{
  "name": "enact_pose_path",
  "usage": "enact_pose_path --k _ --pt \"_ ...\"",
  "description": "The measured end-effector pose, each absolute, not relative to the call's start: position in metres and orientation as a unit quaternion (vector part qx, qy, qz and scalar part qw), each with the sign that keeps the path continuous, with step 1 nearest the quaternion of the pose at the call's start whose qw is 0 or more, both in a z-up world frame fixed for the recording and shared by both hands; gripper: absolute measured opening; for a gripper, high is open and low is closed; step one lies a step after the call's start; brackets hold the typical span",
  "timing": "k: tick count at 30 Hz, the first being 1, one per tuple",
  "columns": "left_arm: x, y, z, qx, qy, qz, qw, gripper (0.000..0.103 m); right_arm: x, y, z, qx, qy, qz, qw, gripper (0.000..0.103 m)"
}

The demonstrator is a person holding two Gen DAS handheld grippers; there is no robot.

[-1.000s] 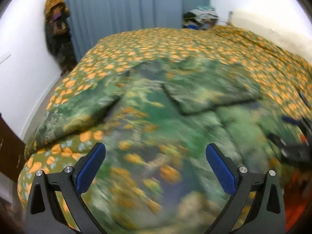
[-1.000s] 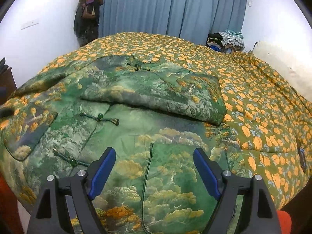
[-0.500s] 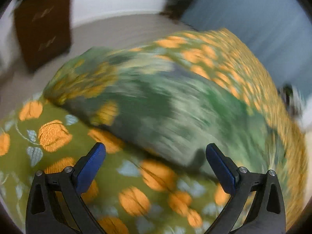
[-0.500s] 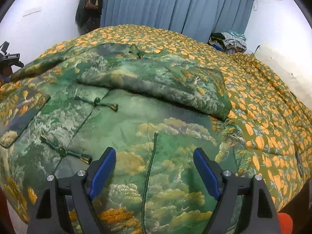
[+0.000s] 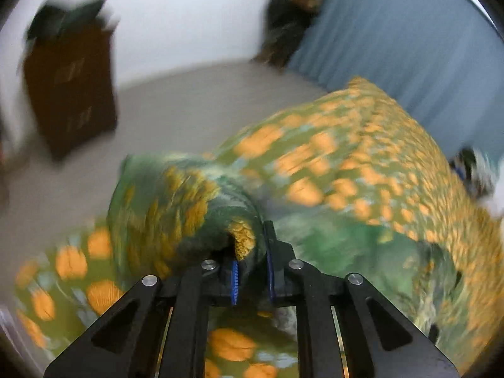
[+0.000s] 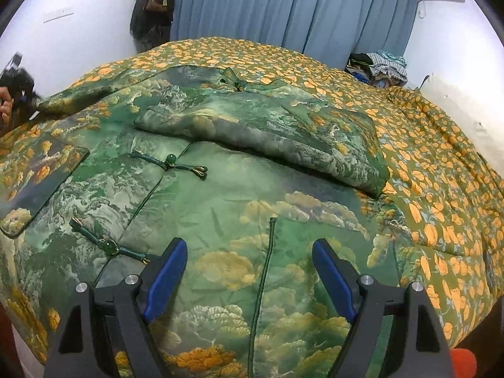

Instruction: Fold large clothes

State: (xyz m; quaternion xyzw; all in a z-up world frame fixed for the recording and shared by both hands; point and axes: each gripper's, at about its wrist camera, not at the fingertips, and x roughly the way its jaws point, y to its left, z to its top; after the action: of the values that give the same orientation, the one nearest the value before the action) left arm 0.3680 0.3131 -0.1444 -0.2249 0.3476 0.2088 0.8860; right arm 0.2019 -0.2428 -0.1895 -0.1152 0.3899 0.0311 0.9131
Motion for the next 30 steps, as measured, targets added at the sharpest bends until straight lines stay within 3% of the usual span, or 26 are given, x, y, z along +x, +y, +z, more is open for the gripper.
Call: enact_pose_path --k 7,13,16,17,18,25,30 --pt "0.385 0.136 -0.04 0.018 0.254 0.049 0.966 0.011 0.203 -0.25 -0.184 -0.095 0.386 0.034 0.917 0.084" --pt "0.363 -0.02 -0.072 0.169 0.247 -0.088 0.95 0.012 0.201 -0.266 -0.176 -0.077 0.375 0.016 0.924 0.084" --pt "0.354 -0.073 -0.127 0.208 0.302 -0.135 0.92 0.035 0.202 -0.278 -0.176 -0.062 0.378 0.004 0.924 0.084" --pt "0.354 -0.084 -0.145 0.209 0.326 -0.144 0.911 0.057 0.203 -0.283 -0.176 -0.057 0.379 0.0 0.923 0.084" --pt "0.342 -0.091 -0.151 0.207 0.339 -0.149 0.906 0.071 0.204 -0.286 -0.176 -0.054 0.38 -0.003 0.923 0.084" --pt "0.266 -0.062 -0.169 0.182 0.376 -0.173 0.892 0.088 0.216 -0.309 -0.166 -0.009 0.393 -0.001 0.92 0.084" --pt "0.257 -0.027 -0.165 0.114 0.382 -0.158 0.904 0.096 0.282 -0.313 -0.133 0.102 0.397 0.097 0.907 0.084"
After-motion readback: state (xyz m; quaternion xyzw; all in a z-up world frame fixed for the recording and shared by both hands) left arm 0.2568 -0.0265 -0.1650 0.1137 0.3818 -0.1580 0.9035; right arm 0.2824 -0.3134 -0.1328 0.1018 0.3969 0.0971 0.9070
